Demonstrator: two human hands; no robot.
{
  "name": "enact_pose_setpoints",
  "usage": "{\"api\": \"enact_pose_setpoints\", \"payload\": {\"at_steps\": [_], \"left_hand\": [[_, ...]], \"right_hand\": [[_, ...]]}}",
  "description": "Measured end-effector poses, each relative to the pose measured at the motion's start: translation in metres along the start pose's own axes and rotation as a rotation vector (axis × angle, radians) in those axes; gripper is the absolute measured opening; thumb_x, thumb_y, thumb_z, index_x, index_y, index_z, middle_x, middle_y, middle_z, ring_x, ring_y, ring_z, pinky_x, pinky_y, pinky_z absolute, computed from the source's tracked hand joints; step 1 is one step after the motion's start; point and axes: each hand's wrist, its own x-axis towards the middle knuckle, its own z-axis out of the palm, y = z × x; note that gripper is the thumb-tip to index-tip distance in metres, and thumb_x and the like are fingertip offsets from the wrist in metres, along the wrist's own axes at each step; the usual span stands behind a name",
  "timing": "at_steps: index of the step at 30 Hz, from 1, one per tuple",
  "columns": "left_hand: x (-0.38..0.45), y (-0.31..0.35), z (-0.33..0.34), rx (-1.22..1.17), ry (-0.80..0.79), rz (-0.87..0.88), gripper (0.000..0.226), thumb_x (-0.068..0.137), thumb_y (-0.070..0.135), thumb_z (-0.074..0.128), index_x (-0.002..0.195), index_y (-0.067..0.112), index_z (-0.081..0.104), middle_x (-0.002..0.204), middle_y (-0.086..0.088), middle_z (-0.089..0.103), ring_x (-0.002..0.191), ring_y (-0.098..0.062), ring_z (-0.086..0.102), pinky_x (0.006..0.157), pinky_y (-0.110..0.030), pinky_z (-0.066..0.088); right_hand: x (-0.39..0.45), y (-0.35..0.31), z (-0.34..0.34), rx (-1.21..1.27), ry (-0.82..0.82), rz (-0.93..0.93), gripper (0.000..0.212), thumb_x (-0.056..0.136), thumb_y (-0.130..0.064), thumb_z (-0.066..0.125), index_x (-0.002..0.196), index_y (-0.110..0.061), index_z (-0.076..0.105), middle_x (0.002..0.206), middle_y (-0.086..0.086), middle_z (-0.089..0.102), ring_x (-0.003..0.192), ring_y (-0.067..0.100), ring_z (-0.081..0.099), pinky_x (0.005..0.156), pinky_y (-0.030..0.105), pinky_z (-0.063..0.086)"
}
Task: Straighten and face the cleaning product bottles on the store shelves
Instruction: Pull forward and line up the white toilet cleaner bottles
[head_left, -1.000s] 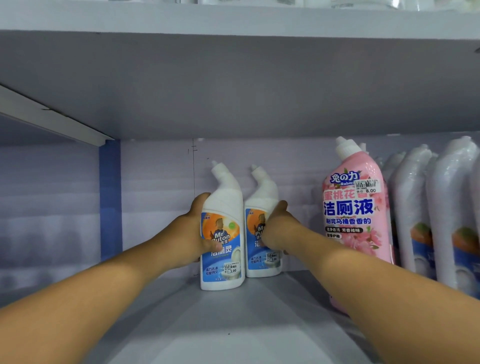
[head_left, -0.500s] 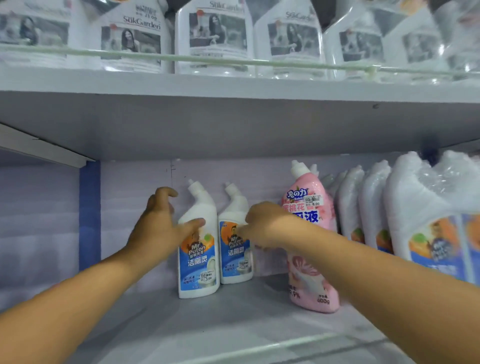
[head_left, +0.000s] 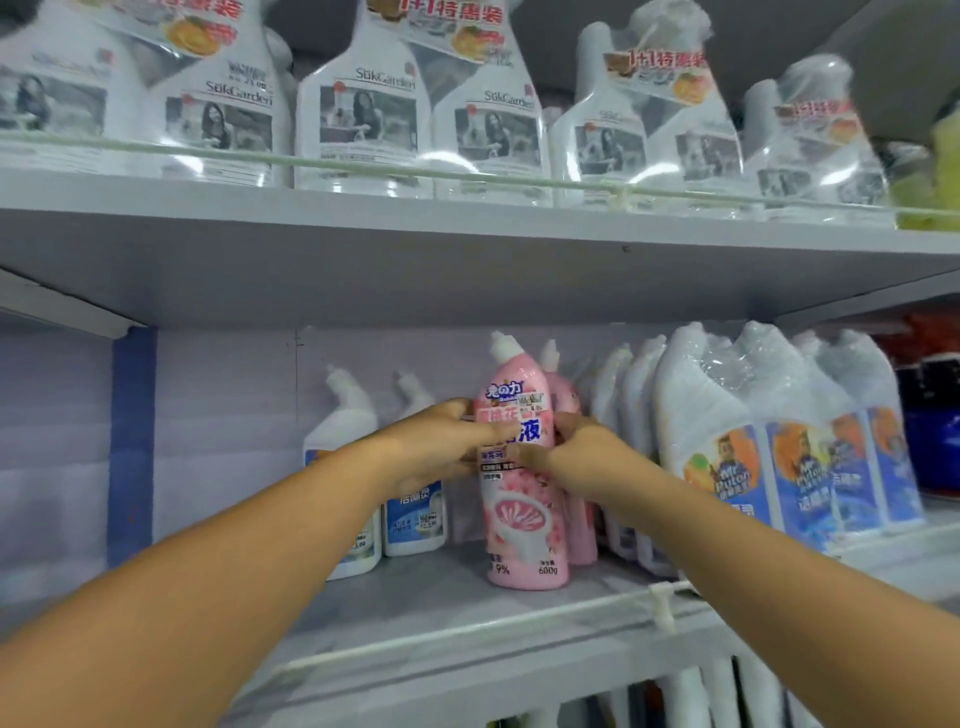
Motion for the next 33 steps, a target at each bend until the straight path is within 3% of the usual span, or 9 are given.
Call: {"api": "enact_pose_setpoints", "payload": {"at_steps": [2, 4, 7, 9, 13, 18, 22, 29, 33], "left_hand": [[-0.008, 0.001, -0.004, -0.034, -0.015, 0.025, 0.042, 0.091, 0.019, 0.073, 0.131, 0.014, 0.061, 0.117, -0.008, 0.076, 0.109, -0.027, 0.073, 0.102, -0.045, 0.055], [-0.019, 0.001, -0.015, -0.002, 0.002, 0.035, 0.041, 0.09, 0.022, 0.074, 0.129, 0.018, 0.061, 0.115, -0.007, 0.077, 0.108, -0.027, 0.073, 0.099, -0.048, 0.056], [-0.035, -0.005, -0.038, 0.078, 0.08, 0.024, 0.042, 0.09, 0.028, 0.074, 0.128, 0.021, 0.06, 0.112, -0.005, 0.078, 0.105, -0.026, 0.074, 0.099, -0.052, 0.055], [-0.046, -0.007, -0.053, 0.143, 0.117, 0.003, 0.034, 0.092, 0.03, 0.072, 0.124, 0.022, 0.062, 0.107, -0.004, 0.079, 0.099, -0.025, 0.076, 0.094, -0.048, 0.058], [-0.067, -0.01, -0.077, 0.194, 0.185, -0.04, 0.029, 0.093, 0.034, 0.07, 0.12, 0.026, 0.064, 0.102, -0.001, 0.08, 0.091, -0.02, 0.078, 0.078, -0.038, 0.06], [-0.079, -0.028, -0.076, 0.2, 0.402, 0.046, 0.025, 0.088, 0.042, 0.075, 0.109, 0.03, 0.068, 0.093, 0.008, 0.08, 0.084, -0.015, 0.078, 0.08, -0.037, 0.06], [-0.085, -0.033, -0.073, 0.129, 0.414, 0.059, 0.026, 0.087, 0.039, 0.077, 0.11, 0.031, 0.068, 0.094, 0.008, 0.08, 0.084, -0.015, 0.078, 0.087, -0.043, 0.061], [-0.104, -0.046, -0.063, 0.126, 0.262, -0.062, 0.039, 0.084, 0.022, 0.082, 0.112, 0.035, 0.059, 0.089, 0.014, 0.079, 0.079, -0.009, 0.077, 0.061, -0.032, 0.06], [-0.111, -0.04, -0.057, 0.106, 0.317, -0.004, 0.04, 0.082, 0.023, 0.084, 0.113, 0.035, 0.061, 0.093, 0.012, 0.079, 0.083, -0.012, 0.077, 0.068, -0.035, 0.061]], "right_hand": [[-0.002, -0.001, 0.004, 0.056, -0.135, -0.04, 0.035, 0.088, -0.031, 0.078, 0.12, -0.022, 0.067, 0.106, -0.002, 0.078, 0.094, 0.016, 0.076, 0.092, 0.04, 0.06], [-0.005, -0.006, 0.001, -0.087, -0.184, -0.108, 0.029, 0.091, -0.042, 0.072, 0.116, -0.028, 0.068, 0.103, -0.007, 0.078, 0.093, 0.011, 0.075, 0.09, 0.036, 0.06], [-0.002, -0.011, -0.015, -0.236, 0.048, -0.12, 0.037, 0.092, -0.057, 0.063, 0.109, -0.025, 0.07, 0.094, -0.004, 0.075, 0.085, 0.016, 0.072, 0.077, 0.03, 0.056], [0.0, -0.012, -0.027, -0.333, 0.305, -0.137, 0.033, 0.096, -0.045, 0.062, 0.108, -0.014, 0.066, 0.095, 0.004, 0.071, 0.085, 0.023, 0.067, 0.07, 0.027, 0.045], [0.014, -0.006, -0.012, -0.623, 0.201, 0.045, 0.027, 0.099, -0.029, 0.058, 0.115, -0.008, 0.056, 0.095, 0.007, 0.055, 0.085, 0.028, 0.058, 0.07, 0.026, 0.039], [0.037, 0.006, 0.011, -0.548, 0.304, 0.084, 0.05, 0.089, -0.04, 0.072, 0.12, -0.01, 0.048, 0.102, 0.006, 0.063, 0.093, 0.032, 0.066, 0.071, 0.033, 0.049], [0.05, 0.014, 0.02, -0.401, 0.198, 0.155, 0.063, 0.078, -0.041, 0.081, 0.125, -0.012, 0.05, 0.108, 0.007, 0.065, 0.092, 0.031, 0.067, 0.074, 0.036, 0.055], [0.036, 0.015, 0.02, -0.243, 0.124, 0.092, 0.024, 0.082, -0.025, 0.08, 0.1, -0.022, 0.064, 0.101, 0.004, 0.071, 0.083, 0.021, 0.065, 0.064, 0.027, 0.05], [-0.005, -0.011, 0.017, -0.067, 0.06, 0.004, 0.024, 0.081, -0.018, 0.083, 0.093, -0.025, 0.064, 0.102, 0.003, 0.074, 0.089, 0.021, 0.07, 0.075, 0.032, 0.057]]}}
